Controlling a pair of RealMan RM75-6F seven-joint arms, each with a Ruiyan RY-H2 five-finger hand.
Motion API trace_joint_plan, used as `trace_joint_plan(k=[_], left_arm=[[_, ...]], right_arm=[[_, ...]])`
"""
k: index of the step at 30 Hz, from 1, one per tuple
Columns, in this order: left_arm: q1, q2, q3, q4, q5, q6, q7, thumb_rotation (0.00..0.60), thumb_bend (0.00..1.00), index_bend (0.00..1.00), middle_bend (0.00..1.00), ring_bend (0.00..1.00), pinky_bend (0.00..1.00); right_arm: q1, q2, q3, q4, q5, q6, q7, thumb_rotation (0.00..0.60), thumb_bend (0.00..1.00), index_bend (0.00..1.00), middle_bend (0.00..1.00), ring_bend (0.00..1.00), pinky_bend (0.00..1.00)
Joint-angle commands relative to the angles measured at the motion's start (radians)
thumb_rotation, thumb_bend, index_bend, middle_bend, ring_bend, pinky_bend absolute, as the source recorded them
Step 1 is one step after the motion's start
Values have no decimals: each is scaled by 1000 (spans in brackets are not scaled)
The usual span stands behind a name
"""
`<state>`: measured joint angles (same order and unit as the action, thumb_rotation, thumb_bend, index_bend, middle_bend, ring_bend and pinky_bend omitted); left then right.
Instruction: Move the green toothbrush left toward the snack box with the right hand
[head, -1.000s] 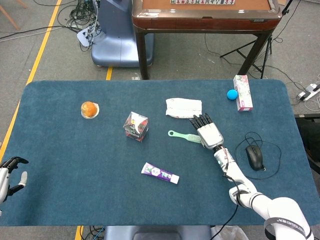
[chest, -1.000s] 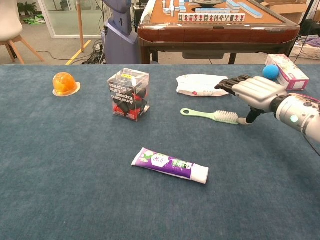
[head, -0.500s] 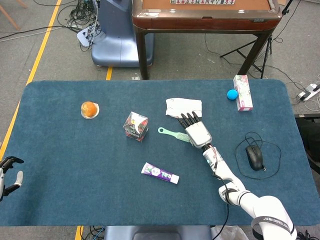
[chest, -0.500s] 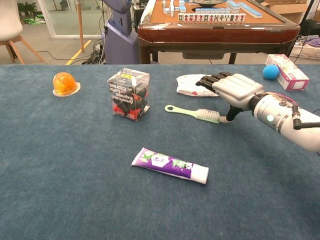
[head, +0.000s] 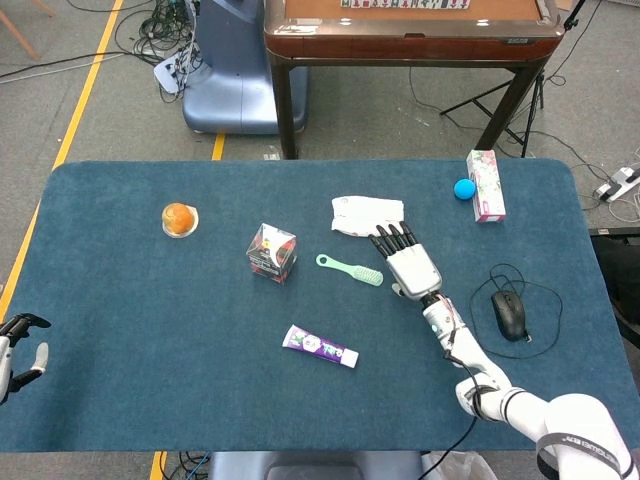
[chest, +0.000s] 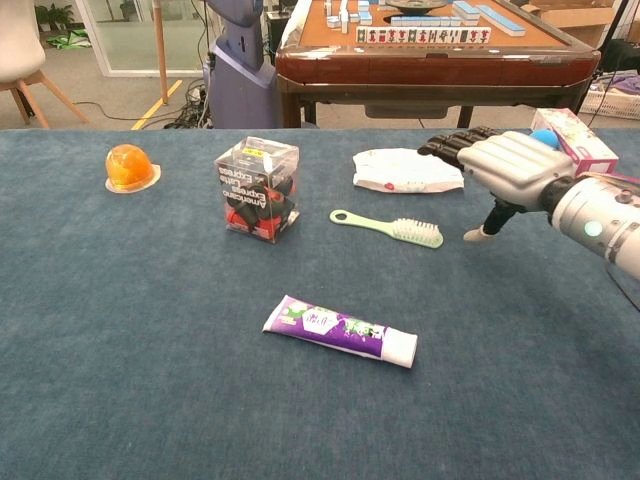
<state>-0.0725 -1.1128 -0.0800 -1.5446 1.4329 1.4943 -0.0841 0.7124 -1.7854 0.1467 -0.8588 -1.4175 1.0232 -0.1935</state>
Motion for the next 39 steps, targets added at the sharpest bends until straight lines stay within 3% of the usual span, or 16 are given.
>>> trace_joint_plan(k=[1, 4, 5, 6, 7, 15, 25, 39], left_arm=[[-3, -3, 3, -1, 5, -4, 6, 600, 438, 398, 358, 407, 629], [-7, -7, 6, -2, 15, -6, 14, 600, 438, 398, 359, 407, 629], [-98, 4, -75, -33, -3, -54, 34, 600, 438, 398, 359, 407, 629], [-26, -9, -8, -5, 7, -15, 15, 600, 438, 398, 359, 407, 629], [-16, -24, 7, 17, 32, 4, 5, 600, 438, 398, 359, 407, 629], [-27, -38, 26, 13, 63, -12, 21, 600, 438, 401, 362, 407, 629], [-30, -64, 28, 29, 96, 15, 18, 600, 438, 406, 365, 407, 628], [-30, -68, 35, 34, 106, 20, 18, 600, 438, 406, 367, 407, 627]], right_arm=[[-104, 181, 3, -281, 57, 86, -153, 600, 0, 9, 0, 0, 0], [-168, 297, -6, -462, 107, 124, -239, 600, 0, 9, 0, 0, 0], [-188, 330, -10, -509, 122, 136, -260, 600, 0, 9, 0, 0, 0], [-214, 371, -16, -567, 140, 158, -286, 600, 0, 9, 0, 0, 0], [-234, 398, -21, -602, 149, 178, -302, 600, 0, 9, 0, 0, 0], [-404, 542, -77, -797, 167, 369, -331, 600, 0, 9, 0, 0, 0], [-544, 579, -111, -838, 148, 513, -261, 600, 0, 9, 0, 0, 0], [-598, 599, -102, -811, 64, 568, -156, 600, 0, 9, 0, 0, 0]])
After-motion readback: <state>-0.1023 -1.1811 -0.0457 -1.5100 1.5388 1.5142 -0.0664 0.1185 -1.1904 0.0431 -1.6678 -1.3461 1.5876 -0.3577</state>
